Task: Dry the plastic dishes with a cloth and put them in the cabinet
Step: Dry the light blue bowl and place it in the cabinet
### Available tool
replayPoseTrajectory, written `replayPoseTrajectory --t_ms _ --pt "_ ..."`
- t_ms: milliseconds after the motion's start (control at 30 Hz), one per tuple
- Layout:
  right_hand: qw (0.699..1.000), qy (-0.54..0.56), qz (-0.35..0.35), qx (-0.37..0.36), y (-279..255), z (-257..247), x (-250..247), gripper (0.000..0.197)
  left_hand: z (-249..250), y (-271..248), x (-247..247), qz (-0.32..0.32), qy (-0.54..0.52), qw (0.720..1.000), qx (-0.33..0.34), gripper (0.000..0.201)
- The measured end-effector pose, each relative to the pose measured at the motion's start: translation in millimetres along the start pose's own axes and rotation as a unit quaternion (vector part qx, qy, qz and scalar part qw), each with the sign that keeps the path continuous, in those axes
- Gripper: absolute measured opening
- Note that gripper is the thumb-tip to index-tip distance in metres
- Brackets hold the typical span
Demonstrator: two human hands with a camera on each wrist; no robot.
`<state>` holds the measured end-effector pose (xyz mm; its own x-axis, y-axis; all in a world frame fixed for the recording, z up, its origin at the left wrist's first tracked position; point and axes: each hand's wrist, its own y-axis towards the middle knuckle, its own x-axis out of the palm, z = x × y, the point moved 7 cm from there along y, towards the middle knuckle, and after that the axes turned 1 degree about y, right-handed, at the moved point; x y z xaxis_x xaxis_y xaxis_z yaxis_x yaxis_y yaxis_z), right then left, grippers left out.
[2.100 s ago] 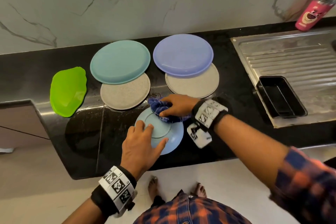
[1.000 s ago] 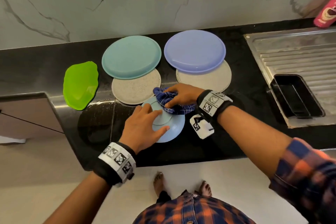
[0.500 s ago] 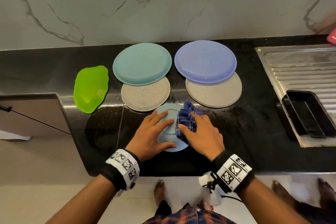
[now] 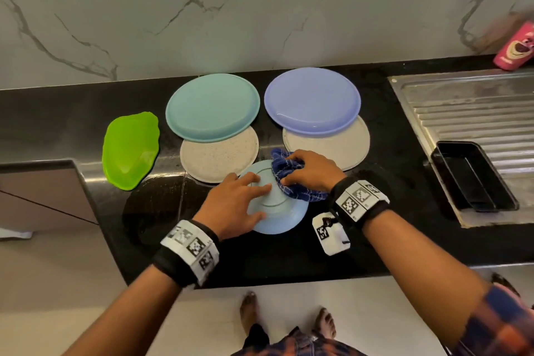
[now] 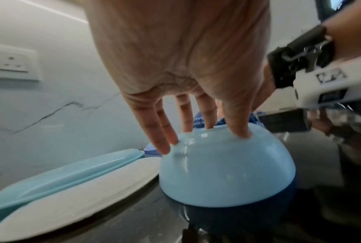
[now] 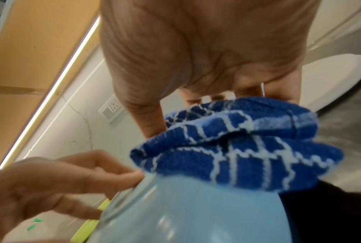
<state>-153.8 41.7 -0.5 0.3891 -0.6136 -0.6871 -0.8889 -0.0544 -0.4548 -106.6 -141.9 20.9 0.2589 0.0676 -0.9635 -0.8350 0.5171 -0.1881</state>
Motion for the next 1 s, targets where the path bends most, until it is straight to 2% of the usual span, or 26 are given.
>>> replayPoseTrajectory --t_ms 67,167,233,333,400,500,567,633,733,800,867,933,1000 --pt "0.999 0.020 0.034 0.003 -11 6 4 0.040 -4 2 -2 -0.014 0.009 0.999 0.036 0.059" --pt "0.992 0.062 0.109 0.028 -43 24 24 0.056 -3 4 2 -0.017 0.019 0.998 0.051 0.059" --pt "0.984 0.092 0.145 0.042 -73 29 45 0.057 -3 3 3 -0.013 0.008 0.999 0.047 0.059" --pt "0.982 0.094 0.159 0.043 -101 22 61 0.059 0 1 6 -0.012 0.008 0.999 0.040 0.059" --pt "0.982 0.076 0.161 0.055 -93 20 52 0.057 1 -1 10 -0.012 0.016 0.999 0.036 0.057" --pt "0.991 0.056 0.118 0.027 -57 13 22 0.040 6 -3 10 -0.004 0.010 0.999 0.038 0.054" --pt "0.997 0.050 0.059 -0.008 -31 3 6 0.028 12 -9 6 0.013 0.014 0.999 0.036 0.053" --pt "0.999 0.021 -0.004 -0.033 -11 -8 -2 0.030 22 -19 3 0.078 0.047 0.995 0.035 0.052" --pt "0.996 -0.006 -0.068 -0.064 4 -25 0 0.033 42 -34 15 0.127 0.057 0.990 -0.036 0.053" --pt "0.994 -0.010 -0.080 -0.077 10 -31 4 0.036 50 -41 22 0.130 0.033 0.988 -0.083 0.054" --pt "0.994 -0.006 -0.075 -0.084 12 -31 7 0.036 44 -41 19 0.135 -0.008 0.986 -0.099 0.052" --pt "0.995 0.013 -0.057 -0.081 12 -25 7 0.039 28 -37 13 0.131 -0.070 0.985 -0.089 0.053" --pt "0.996 0.039 -0.033 -0.077 6 -19 5 0.040 11 -29 12 0.075 -0.106 0.990 -0.056 0.066"
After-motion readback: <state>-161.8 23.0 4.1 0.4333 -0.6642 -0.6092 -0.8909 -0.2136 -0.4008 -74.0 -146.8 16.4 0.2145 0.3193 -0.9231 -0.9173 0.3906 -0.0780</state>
